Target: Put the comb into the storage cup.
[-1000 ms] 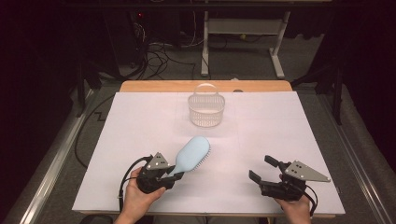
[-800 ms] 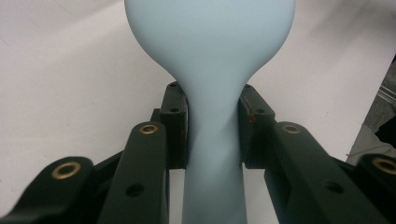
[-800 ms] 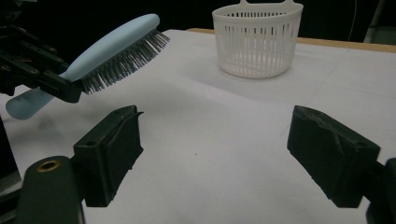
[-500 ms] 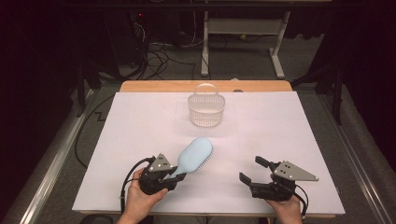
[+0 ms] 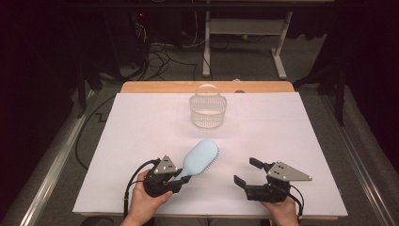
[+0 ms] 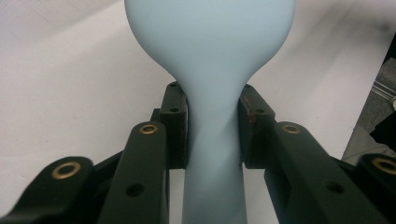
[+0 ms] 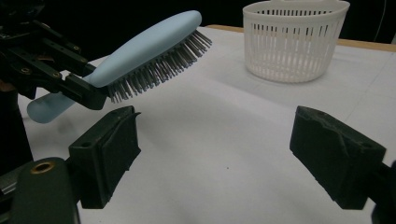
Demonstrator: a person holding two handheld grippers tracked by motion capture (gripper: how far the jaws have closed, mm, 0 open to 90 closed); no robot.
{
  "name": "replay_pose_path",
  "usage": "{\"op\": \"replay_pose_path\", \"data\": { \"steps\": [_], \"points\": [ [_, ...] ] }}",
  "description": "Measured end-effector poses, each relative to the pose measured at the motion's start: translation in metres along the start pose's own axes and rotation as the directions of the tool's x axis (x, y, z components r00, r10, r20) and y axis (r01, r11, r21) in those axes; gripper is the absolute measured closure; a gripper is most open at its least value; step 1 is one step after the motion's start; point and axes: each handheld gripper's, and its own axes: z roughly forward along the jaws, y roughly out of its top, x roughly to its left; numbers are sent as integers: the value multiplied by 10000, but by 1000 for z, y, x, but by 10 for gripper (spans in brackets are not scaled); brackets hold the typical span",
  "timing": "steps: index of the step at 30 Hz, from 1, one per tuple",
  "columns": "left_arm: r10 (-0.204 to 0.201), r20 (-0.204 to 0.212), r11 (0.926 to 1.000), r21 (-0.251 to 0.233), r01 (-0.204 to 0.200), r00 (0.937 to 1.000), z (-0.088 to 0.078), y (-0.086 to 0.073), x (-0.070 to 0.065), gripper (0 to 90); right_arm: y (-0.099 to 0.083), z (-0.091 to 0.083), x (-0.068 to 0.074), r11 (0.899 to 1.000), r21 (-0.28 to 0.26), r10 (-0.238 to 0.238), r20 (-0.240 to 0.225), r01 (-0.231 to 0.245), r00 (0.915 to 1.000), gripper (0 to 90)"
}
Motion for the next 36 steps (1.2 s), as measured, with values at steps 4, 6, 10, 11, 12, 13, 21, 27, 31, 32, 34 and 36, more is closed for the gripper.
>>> {"op": "replay_pose_path", "data": {
  "steps": [4,6,10,11,12,13,21,27,31,32,34,36],
  "points": [
    [12,2,10000,-44,-12,10000,0,1,-1,690,2,6,3,10000,27,78,-240,-78,9997,161],
    [45,-2,10000,-41,-45,10000,0,1,-1,689,3,9,5,10000,57,70,-335,-68,9994,161],
    [76,-10,10000,-65,-76,10000,1,1,-2,690,5,15,8,9999,59,139,-574,-136,9983,160],
    [95,-7,9999,-82,-95,10000,1,2,-2,690,5,17,8,9999,64,164,-625,-161,9979,161],
    [117,2,9999,-93,-117,9999,1,2,-3,689,6,18,9,9998,84,166,-679,-160,9976,160],
    [123,9,9999,-113,-122,9999,1,2,-3,690,6,20,10,9998,93,188,-713,-182,9973,160],
    [288,92,9994,-179,-286,9995,2,5,-7,689,10,33,17,9995,196,259,-1103,-239,9936,160],
    [388,140,9989,-258,-384,9992,4,8,-11,689,12,41,21,9990,319,351,-1305,-312,9908,158],
    [438,194,9987,-286,-432,9989,5,9,-13,690,13,46,22,9981,426,496,-1396,-441,9890,158],
    [455,201,9986,-277,-449,9988,6,10,-14,689,13,47,22,9979,442,540,-1419,-482,9884,158],
    [484,210,9985,-273,-478,9986,6,10,-15,689,14,49,23,9975,473,587,-1470,-522,9874,157],
    [497,233,9984,-289,-491,9985,7,11,-16,689,15,51,23,9972,506,629,-1487,-559,9869,158]
  ]
}}
